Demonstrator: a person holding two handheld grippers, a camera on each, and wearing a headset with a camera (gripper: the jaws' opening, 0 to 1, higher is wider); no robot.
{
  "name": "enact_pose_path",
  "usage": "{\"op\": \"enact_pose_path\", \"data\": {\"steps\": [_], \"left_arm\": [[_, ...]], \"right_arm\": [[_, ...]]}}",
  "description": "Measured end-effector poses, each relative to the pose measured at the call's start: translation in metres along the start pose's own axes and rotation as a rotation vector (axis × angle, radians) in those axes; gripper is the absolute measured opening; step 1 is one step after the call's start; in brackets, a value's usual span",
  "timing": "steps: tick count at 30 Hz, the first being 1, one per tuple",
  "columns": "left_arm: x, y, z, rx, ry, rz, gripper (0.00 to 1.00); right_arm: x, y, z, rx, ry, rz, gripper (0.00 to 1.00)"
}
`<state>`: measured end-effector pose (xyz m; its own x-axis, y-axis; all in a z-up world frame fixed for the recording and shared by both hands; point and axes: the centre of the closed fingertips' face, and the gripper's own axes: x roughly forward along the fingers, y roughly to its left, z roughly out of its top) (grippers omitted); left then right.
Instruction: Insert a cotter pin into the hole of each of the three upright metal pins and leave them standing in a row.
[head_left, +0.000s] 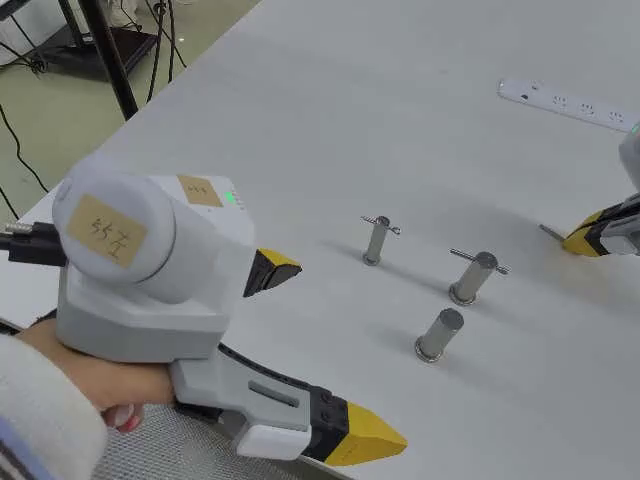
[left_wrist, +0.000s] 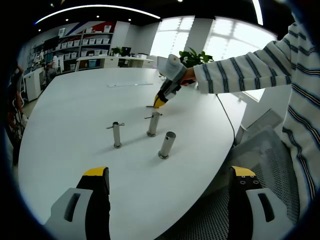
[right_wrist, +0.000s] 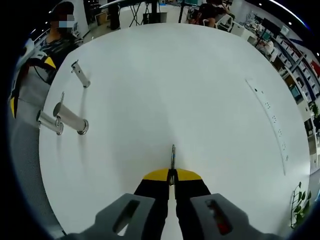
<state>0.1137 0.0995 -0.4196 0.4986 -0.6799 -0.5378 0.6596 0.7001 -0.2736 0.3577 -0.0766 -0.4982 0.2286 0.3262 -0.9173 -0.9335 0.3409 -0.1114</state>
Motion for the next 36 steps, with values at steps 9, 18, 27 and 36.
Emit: {"op": "enact_pose_path", "data": {"steps": [9, 18, 27, 36], "left_arm": [[0.0, -0.002, 0.006, 0.019, -0.033, 0.0, 0.99], [0.0, -0.006, 0.006, 0.031, -0.035, -0.011, 0.95], [-0.001, -0.012, 0.007, 0.029, -0.029, -0.033, 0.93], [0.001, -0.012, 0.015, 0.007, -0.044, -0.046, 0.88]], "right_arm": [[-0.006, 0.003, 0.002, -0.003, -0.005, -0.029, 0.0], [-0.029, 0.02, 0.012, -0.05, -0.05, -0.037, 0.0], [-0.052, 0.043, 0.021, -0.118, -0.131, -0.073, 0.0], [-0.084, 0.078, 0.035, -0.157, -0.214, -0.099, 0.0]]}}
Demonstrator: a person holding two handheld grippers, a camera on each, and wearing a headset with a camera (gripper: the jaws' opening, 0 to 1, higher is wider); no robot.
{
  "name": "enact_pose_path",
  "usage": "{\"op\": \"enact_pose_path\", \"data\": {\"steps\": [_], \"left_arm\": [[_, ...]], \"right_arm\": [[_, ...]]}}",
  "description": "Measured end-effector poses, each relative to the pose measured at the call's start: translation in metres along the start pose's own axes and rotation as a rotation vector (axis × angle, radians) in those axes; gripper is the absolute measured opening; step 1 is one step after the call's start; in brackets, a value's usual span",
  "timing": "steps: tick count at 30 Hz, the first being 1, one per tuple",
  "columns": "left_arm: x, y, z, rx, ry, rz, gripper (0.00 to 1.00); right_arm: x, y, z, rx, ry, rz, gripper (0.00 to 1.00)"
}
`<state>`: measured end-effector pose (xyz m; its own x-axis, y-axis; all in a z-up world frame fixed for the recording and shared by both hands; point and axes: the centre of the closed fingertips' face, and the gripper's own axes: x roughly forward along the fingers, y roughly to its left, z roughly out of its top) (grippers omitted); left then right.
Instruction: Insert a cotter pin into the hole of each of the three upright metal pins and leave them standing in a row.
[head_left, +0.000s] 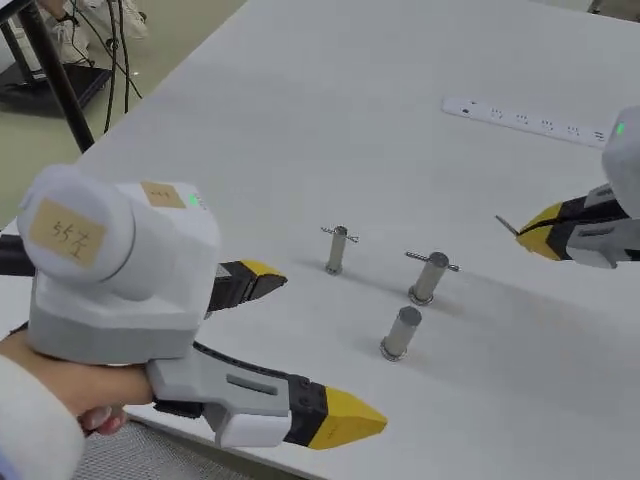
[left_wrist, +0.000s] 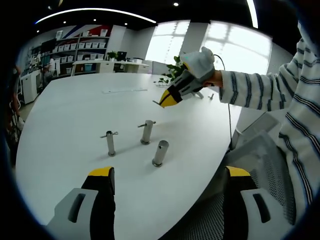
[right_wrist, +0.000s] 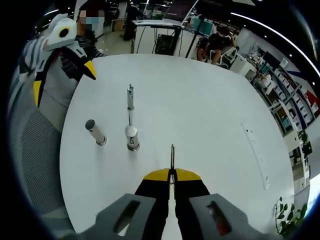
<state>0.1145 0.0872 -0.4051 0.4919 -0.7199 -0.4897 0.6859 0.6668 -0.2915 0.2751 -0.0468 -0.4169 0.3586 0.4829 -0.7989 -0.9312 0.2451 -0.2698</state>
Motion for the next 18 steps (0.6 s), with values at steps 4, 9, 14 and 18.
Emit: {"op": "enact_pose_path", "data": {"steps": [4, 9, 14, 18], "left_arm": [[0.003, 0.0, 0.007, -0.006, -0.015, -0.005, 0.85], [0.007, 0.0, 0.019, -0.022, -0.039, -0.018, 0.82], [0.012, 0.0, 0.027, -0.042, -0.058, -0.028, 0.76], [0.016, -0.001, 0.03, -0.049, -0.059, -0.035, 0.72]], "right_arm": [[-0.011, 0.008, 0.014, -0.007, -0.052, -0.027, 0.0], [-0.026, 0.022, 0.027, -0.012, -0.103, -0.052, 0.0], [-0.034, 0.032, 0.035, -0.018, -0.146, -0.079, 0.0], [-0.04, 0.042, 0.04, -0.026, -0.172, -0.099, 0.0]]}}
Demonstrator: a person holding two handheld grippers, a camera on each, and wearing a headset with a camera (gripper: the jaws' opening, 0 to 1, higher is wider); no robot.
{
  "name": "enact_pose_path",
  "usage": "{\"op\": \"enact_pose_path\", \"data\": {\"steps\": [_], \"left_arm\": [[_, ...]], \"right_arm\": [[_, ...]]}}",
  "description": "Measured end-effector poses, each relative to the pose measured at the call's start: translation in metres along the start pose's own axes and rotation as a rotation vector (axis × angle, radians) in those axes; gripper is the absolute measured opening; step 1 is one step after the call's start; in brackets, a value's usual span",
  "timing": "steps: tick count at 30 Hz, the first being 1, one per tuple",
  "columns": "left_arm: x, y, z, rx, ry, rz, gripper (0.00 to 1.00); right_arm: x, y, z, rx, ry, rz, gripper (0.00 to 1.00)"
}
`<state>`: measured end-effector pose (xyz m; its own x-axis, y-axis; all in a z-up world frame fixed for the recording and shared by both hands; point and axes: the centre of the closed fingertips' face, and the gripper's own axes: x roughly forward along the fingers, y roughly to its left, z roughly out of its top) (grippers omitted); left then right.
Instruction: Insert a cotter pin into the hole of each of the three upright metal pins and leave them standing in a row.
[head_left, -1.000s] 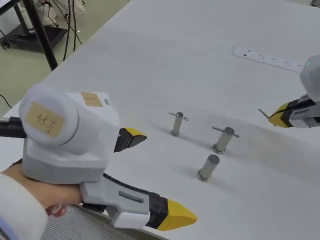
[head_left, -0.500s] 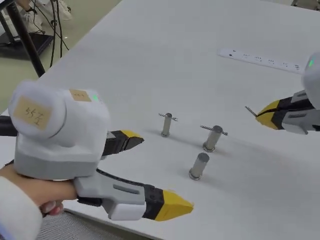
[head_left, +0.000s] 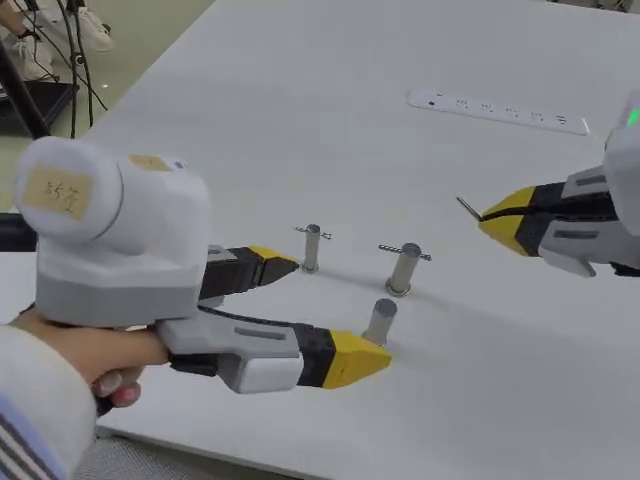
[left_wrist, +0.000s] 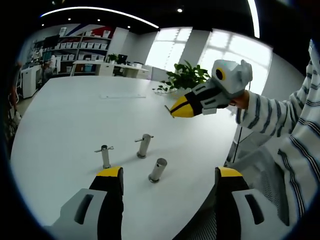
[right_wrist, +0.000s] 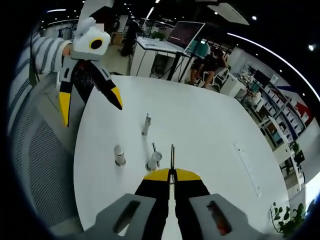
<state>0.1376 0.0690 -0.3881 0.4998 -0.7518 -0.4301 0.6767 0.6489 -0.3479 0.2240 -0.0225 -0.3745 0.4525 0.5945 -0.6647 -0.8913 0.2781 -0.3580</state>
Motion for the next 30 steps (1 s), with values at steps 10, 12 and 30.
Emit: {"op": "enact_pose_path", "data": {"steps": [10, 12, 30], "left_arm": [[0.008, -0.007, 0.014, -0.054, -0.027, -0.052, 0.56], [0.01, -0.009, 0.015, -0.059, -0.019, -0.064, 0.51], [0.03, -0.031, 0.023, -0.129, 0.002, -0.164, 0.23]], "right_arm": [[-0.005, 0.035, 0.005, -0.062, -0.041, -0.009, 0.0], [-0.005, 0.042, 0.006, -0.072, -0.045, -0.004, 0.0], [-0.014, 0.085, 0.013, -0.184, -0.059, 0.02, 0.0]]}}
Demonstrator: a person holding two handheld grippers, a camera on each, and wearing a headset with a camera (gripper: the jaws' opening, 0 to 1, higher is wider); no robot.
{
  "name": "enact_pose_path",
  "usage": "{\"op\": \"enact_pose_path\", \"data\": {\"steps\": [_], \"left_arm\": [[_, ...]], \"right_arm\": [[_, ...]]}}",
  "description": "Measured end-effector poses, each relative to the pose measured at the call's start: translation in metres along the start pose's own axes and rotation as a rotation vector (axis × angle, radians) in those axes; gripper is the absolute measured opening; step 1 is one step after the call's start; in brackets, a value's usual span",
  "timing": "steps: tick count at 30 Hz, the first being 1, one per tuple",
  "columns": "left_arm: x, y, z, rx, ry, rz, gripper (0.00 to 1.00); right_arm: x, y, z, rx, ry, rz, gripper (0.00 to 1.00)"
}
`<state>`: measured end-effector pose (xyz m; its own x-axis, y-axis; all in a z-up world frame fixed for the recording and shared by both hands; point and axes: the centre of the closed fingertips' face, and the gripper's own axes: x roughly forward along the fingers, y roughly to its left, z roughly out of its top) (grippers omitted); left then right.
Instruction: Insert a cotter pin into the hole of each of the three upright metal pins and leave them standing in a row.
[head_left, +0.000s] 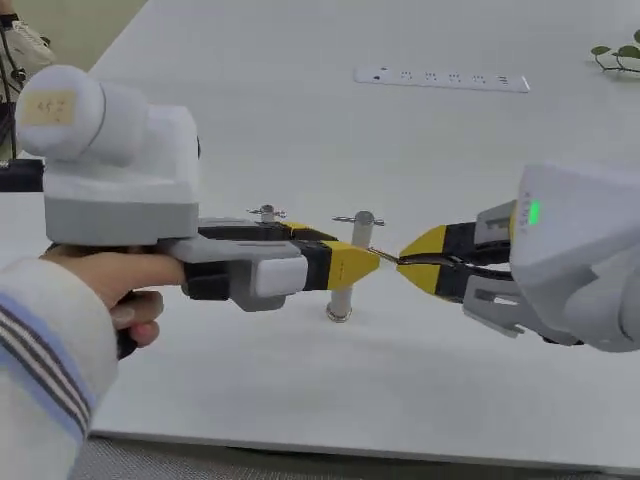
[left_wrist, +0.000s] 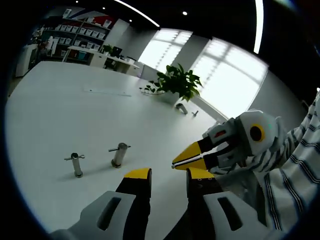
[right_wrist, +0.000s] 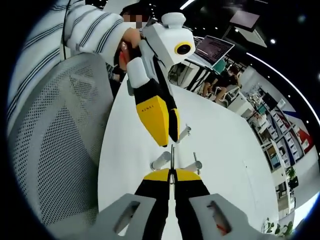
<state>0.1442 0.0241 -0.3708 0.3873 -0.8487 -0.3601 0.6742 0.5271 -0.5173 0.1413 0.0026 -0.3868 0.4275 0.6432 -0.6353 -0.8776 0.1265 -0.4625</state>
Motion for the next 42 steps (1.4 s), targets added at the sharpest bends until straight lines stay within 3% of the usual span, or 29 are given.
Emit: {"op": "enact_pose_path", "data": {"steps": [3, 8, 16, 23, 33, 34, 42], "left_arm": [[0.003, -0.005, -0.002, -0.011, 0.002, -0.019, 0.14], [0.007, -0.01, -0.005, -0.02, 0.008, -0.033, 0.1], [0.009, -0.007, -0.008, -0.013, 0.003, -0.01, 0.02], [0.008, -0.01, -0.017, -0.022, 0.026, -0.022, 0.0], [0.008, -0.014, -0.02, -0.021, 0.02, -0.033, 0.0], [0.007, -0.01, -0.02, -0.023, 0.018, -0.035, 0.0], [0.006, -0.01, -0.021, -0.039, 0.02, -0.04, 0.0]], "right_arm": [[-0.001, 0.003, 0.001, -0.011, -0.002, 0.0, 0.0], [-0.002, 0.005, 0.004, -0.032, -0.008, 0.002, 0.0], [0.0, 0.011, 0.01, -0.067, -0.017, 0.02, 0.0], [0.001, 0.015, 0.01, -0.074, -0.012, 0.021, 0.0], [0.001, 0.016, 0.01, -0.069, -0.014, 0.024, 0.0], [0.001, 0.016, 0.01, -0.069, -0.015, 0.025, 0.0], [0.002, 0.019, 0.011, -0.073, -0.02, 0.032, 0.0]]}}
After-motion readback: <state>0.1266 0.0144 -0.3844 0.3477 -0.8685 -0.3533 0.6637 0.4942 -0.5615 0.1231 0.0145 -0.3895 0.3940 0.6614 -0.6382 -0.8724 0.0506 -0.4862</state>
